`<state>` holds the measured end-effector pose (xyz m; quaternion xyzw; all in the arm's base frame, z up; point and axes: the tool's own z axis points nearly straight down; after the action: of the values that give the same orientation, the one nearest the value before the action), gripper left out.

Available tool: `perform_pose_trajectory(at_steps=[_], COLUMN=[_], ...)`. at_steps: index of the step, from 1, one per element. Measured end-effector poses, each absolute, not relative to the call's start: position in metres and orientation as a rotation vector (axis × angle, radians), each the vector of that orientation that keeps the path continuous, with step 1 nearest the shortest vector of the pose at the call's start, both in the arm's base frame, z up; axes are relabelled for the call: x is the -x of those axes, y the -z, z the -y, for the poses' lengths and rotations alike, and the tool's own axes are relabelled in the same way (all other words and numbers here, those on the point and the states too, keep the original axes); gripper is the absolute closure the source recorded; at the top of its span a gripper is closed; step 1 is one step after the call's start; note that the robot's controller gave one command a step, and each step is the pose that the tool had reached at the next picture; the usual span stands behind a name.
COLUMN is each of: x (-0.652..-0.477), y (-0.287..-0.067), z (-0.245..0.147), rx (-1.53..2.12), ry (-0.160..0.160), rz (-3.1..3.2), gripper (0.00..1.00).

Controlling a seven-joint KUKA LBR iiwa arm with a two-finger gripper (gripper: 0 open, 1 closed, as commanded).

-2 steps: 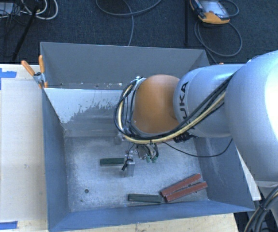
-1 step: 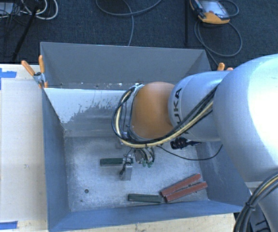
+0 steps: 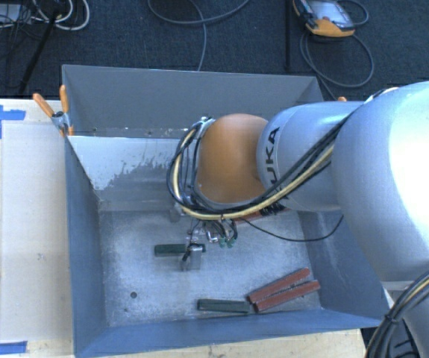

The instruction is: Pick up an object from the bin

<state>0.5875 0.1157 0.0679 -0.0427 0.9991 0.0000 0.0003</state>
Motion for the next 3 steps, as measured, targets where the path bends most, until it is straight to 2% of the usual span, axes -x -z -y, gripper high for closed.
perform_pose_trajectory(at_steps=[1, 3], x=[-0.5804, -0.5796], y=[-0.0704, -0.0729], z=[-0.1232, -0.1231], rx=[0.048, 0.048], ry=[-0.001, 0.0], rz=[-3.14, -3.143], gripper=[1.0, 1.0])
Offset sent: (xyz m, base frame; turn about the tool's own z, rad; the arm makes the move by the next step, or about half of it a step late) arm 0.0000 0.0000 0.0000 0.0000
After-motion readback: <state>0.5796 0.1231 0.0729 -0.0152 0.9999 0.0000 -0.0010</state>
